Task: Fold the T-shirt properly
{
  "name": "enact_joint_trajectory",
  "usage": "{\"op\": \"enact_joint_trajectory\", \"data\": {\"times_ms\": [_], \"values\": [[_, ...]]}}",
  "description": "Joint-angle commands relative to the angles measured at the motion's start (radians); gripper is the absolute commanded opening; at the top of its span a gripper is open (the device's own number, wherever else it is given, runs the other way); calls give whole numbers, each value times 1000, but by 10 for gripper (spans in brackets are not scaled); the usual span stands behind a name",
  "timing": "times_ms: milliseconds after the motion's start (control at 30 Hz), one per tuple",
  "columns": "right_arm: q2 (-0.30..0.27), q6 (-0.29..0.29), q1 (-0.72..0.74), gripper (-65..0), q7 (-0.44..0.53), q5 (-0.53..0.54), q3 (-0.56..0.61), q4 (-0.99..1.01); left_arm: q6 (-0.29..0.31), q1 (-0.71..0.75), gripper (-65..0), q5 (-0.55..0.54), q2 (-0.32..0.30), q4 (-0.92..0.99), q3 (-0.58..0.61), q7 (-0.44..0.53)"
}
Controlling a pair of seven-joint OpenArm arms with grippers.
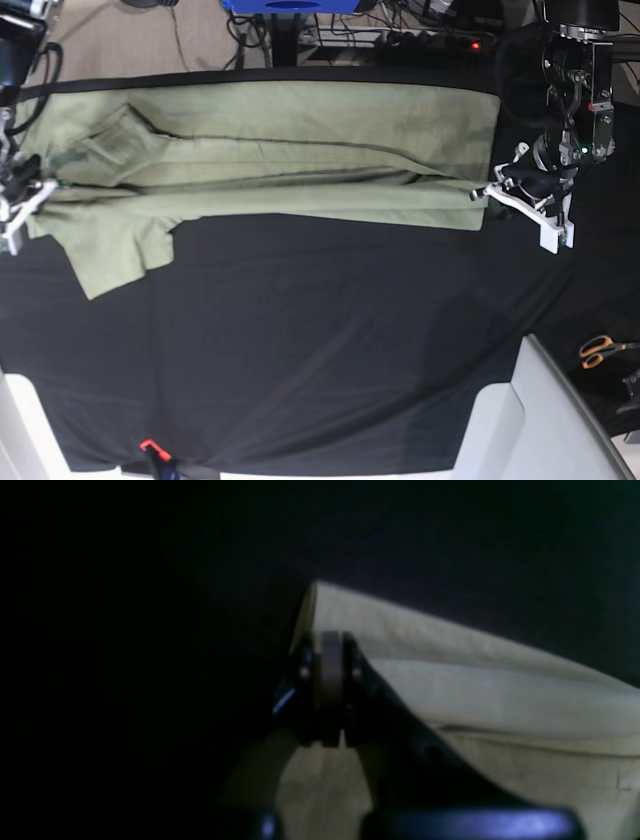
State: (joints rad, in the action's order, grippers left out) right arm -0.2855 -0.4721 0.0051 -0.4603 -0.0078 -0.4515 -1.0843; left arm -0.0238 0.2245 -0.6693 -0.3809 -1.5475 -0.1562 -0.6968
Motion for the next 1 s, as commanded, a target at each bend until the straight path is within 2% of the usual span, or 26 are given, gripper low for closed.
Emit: {"op": "enact_joint_trajectory", "data": {"times_ms": [0, 67, 200, 267, 400, 533, 633, 967], "values": [[-27, 6, 17, -597, -15, 7, -3, -13, -1, -9, -650, 3, -13, -12, -7, 22], [-27, 6, 19, -497, -79, 10, -2, -27, -1, -9, -650, 19, -10, -1, -7, 22], [4, 6, 16, -291, -97, 10, -26, -125, -1, -9, -650, 122, 18, 0, -7, 22], [7, 6, 14, -246, -97, 10, -54, -170, -1, -9, -650, 153, 33, 0, -7, 22], [4, 5, 82, -233, -97, 4, -43, -173, -1, -10, -650, 161, 46, 2, -7, 22], [-36, 5, 192, -231, -94, 4, 90, -21, -1, -20, -650, 159, 47, 2, -7, 22], [-41, 5, 273, -231, -91, 4, 167, 132, -1, -23, -650, 159, 47, 2, -9, 22], [-42, 13, 338, -237, 44, 2, 181, 395, -1, -24, -650, 161, 47, 41, -15, 22]]}}
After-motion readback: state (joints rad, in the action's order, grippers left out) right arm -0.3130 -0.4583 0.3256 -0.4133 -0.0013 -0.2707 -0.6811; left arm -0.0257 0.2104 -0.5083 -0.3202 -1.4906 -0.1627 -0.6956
